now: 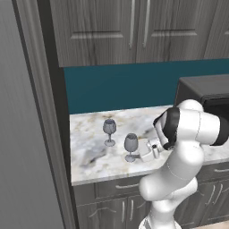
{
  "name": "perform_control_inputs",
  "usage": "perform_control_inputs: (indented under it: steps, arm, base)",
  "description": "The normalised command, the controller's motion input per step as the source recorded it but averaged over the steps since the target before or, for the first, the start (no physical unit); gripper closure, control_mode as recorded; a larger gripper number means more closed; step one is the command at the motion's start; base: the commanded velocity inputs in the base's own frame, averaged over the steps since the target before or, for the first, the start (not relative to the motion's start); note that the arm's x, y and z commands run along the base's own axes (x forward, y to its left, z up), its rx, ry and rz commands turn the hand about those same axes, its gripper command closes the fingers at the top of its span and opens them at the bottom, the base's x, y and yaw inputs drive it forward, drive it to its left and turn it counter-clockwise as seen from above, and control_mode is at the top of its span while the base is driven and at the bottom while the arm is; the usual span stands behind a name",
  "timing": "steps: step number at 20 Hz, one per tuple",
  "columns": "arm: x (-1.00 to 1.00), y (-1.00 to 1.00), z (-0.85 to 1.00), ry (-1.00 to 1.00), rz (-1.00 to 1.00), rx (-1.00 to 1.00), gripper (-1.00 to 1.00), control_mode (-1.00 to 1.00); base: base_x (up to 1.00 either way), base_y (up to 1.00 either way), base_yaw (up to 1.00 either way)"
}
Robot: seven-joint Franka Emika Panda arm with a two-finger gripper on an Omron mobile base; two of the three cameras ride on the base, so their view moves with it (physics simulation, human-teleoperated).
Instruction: Retrieve the wine glasses from the counter and place one next to each plate.
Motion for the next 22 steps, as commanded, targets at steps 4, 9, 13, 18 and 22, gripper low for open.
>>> perform_control_inputs:
  steps: [4, 9, 13, 18, 22]
  arm:
    - [0.00, 0.25, 0.00, 0.15, 0.00, 0.00, -1.00, -1.00]
    - [0.02, 0.26, 0.00, 0.16, 0.00, 0.00, -1.00, -1.00]
    - [0.01, 0.26, 0.00, 0.11, 0.00, 0.00, -1.00, -1.00]
    - [0.00, 0.25, 0.00, 0.08, 0.00, 0.00, 1.00, -1.00]
    - [-0.03, 0.11, 0.08, 0.02, 0.00, 0.01, 1.00, -1.00]
  base:
    - [0.00, 0.00, 0.00]
    - [0.00, 0.00, 0.00]
    - [0.00, 0.00, 0.00]
    - [0.00, 0.00, 0.00]
    - [0.00, 0.00, 0.00]
